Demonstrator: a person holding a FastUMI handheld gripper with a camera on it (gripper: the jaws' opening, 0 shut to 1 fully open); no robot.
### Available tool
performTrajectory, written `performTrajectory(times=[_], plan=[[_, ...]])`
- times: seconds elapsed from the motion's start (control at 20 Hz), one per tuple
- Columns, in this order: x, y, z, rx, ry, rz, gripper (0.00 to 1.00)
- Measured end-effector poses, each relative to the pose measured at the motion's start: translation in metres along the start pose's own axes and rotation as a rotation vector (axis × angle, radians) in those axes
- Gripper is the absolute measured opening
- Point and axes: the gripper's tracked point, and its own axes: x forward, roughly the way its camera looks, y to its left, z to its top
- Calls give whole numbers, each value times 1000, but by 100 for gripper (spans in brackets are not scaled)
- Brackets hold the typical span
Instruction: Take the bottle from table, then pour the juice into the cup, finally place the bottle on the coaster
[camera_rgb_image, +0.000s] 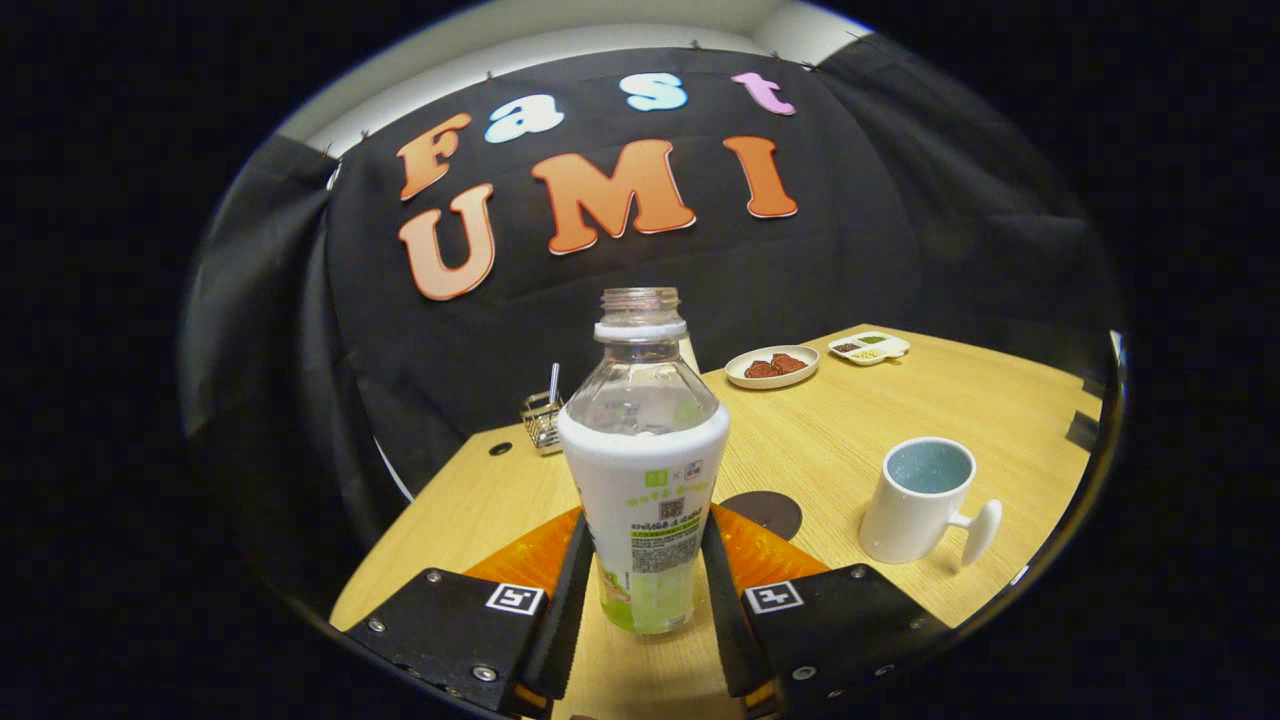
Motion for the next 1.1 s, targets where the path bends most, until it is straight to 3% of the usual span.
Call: performTrajectory(times=[0.6, 1.1], plan=[[15, -21, 50, 548, -30, 1, 58], [23, -30, 54, 925, -35, 25, 54]])
